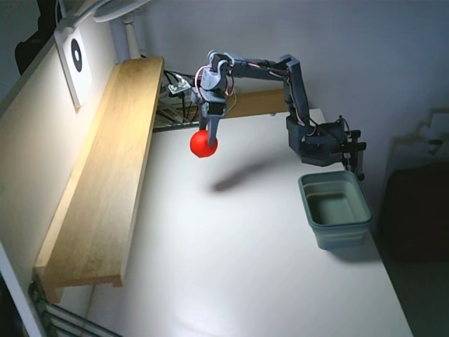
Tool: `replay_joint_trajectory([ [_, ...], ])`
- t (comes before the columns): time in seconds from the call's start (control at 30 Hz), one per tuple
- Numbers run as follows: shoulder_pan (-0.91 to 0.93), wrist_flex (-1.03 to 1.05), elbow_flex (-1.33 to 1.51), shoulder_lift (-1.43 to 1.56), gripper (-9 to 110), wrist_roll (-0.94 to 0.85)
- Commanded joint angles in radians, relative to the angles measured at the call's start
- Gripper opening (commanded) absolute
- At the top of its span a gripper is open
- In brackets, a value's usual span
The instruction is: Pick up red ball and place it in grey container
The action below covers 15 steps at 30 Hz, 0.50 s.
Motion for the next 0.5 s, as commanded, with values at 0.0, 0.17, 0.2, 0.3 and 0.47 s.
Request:
replay_joint_trajectory([
  [0.0,-0.001,0.021,-0.049,0.020,23,0.003],
  [0.17,-0.096,0.021,-0.049,0.020,23,0.003],
  [0.2,-0.128,0.021,-0.049,0.020,23,0.003],
  [0.3,-0.214,0.021,-0.049,0.020,23,0.003],
  [0.47,-0.357,0.021,-0.049,0.020,23,0.003],
])
